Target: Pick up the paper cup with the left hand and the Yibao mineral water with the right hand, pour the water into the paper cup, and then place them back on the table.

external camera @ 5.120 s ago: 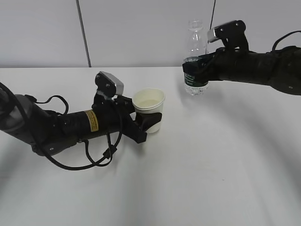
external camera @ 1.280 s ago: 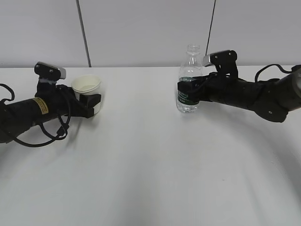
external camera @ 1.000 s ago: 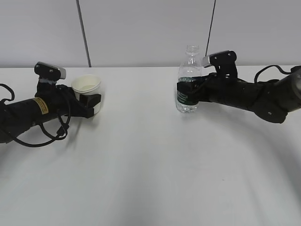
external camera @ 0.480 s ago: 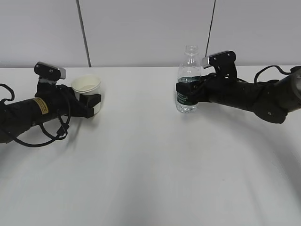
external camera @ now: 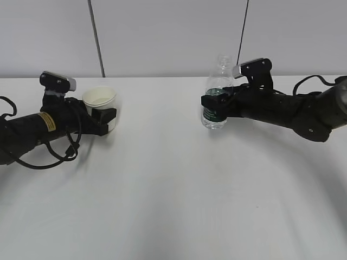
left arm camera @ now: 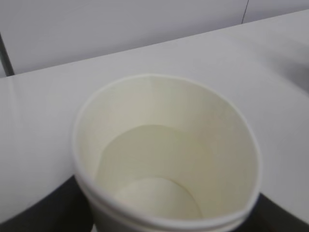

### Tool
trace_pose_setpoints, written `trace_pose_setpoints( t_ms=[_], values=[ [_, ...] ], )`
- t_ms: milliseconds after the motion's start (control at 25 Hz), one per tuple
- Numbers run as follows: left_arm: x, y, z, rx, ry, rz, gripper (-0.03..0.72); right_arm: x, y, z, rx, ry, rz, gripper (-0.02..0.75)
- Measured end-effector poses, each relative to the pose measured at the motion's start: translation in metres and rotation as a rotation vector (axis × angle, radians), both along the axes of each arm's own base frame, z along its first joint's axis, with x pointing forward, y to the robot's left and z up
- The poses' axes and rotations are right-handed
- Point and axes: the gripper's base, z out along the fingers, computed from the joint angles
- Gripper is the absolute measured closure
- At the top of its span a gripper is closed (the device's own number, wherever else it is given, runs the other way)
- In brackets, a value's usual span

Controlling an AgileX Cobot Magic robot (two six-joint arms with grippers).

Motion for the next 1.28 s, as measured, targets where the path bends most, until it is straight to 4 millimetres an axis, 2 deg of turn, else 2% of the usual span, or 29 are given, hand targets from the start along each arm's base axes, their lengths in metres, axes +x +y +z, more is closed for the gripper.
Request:
trace_pose_setpoints(
  t_ms=[480, 760, 1080, 1280],
  values=[
    [0.0000, -0.0001, 0.0002, -0.001, -0.002, -0.001, 0.262, 0.0004, 0.0003, 0.0005, 0.000, -0.002, 0.001, 0.140],
    [0.0000, -0.0001, 0.0002, -0.001, -0.002, -0.001, 0.232, 0.0004, 0.0003, 0.0005, 0.000, -0.002, 0.001, 0.140],
    [0.0025, 0.0026, 0.0022, -0.034, -0.008, 0.048, 0.101, 0.0004, 0.0003, 0.0005, 0.000, -0.002, 0.001, 0.140],
    [0.0033, 0.0026, 0.0043, -0.053, -0.024, 0.054, 0.080, 0.0004, 0.0003, 0.0005, -0.002, -0.003, 0.001, 0.140]
  ],
)
